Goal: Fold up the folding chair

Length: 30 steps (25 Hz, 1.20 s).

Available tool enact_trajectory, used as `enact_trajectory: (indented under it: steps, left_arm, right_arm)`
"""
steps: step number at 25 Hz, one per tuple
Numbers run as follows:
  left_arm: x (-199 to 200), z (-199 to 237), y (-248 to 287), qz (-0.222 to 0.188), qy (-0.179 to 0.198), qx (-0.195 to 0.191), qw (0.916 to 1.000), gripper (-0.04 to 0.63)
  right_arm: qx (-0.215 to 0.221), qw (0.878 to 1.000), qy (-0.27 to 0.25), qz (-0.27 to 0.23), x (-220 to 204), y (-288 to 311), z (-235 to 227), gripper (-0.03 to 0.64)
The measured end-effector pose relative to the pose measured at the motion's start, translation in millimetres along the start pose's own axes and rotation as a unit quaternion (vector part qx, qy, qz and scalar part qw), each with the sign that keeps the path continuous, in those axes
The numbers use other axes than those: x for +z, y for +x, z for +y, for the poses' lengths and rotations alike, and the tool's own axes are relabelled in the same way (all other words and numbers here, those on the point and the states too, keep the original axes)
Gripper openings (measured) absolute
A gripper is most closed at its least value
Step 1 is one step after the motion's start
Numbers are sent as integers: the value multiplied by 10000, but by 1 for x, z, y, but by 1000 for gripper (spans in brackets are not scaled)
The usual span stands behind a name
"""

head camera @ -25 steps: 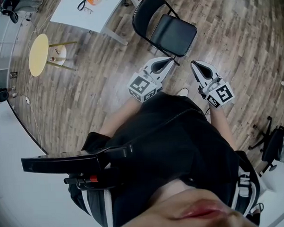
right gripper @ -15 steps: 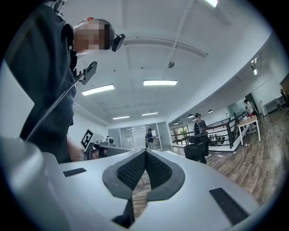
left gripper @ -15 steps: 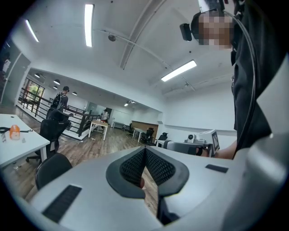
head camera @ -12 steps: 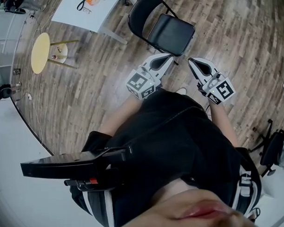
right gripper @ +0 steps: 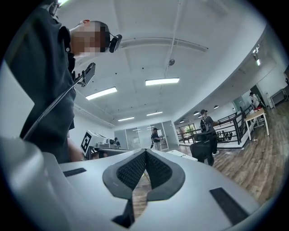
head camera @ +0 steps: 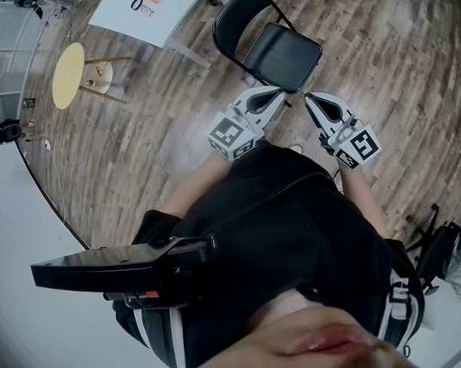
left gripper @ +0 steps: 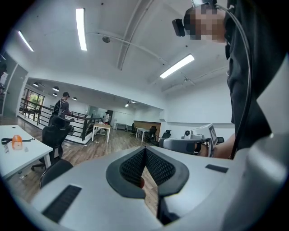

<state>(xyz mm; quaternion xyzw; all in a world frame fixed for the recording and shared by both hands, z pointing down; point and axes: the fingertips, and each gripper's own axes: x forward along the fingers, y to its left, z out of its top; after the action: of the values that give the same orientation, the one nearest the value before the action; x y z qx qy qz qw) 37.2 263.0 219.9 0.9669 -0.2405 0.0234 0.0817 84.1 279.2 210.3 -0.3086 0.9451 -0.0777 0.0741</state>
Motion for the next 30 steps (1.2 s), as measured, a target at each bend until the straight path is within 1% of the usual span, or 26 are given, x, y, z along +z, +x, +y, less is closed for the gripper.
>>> enact_trajectory:
  steps: [2, 7, 10, 13, 19, 22, 26, 30]
  left_arm:
    - [-1, 10, 3, -5, -40, -21, 10000, -5]
    - [-4, 58, 10, -81, -292, -113, 9995, -5]
    - [-2, 90, 13, -103, -337, -200, 9992, -5]
    - [-2, 127, 16, -13, -394, -274, 9988, -5]
    - [6, 195, 25, 96, -402, -503, 9979, -5]
    - [9, 227, 28, 147, -450, -660, 9967, -5]
    - [-1, 272, 24, 273, -483, -983, 9936, -5]
    - [2, 305, 27, 393, -472, -1209, 9908, -5]
  right_arm:
    - [1, 10000, 10, 72, -3, 9, -7, 8]
    - [-112, 9996, 47, 243, -13, 45, -33, 8]
    - [-220, 9992, 64, 324, -18, 70, -50, 8]
    - [-374, 9985, 138, 379, -21, 99, -67, 8]
    - [-571, 9972, 360, 335, -21, 158, -97, 8]
    - [-786, 9949, 565, 280, -23, 185, -118, 8]
    - [-1172, 9905, 627, 340, -40, 225, -138, 8]
    - [-1567, 9845, 748, 244, -41, 244, -161, 8]
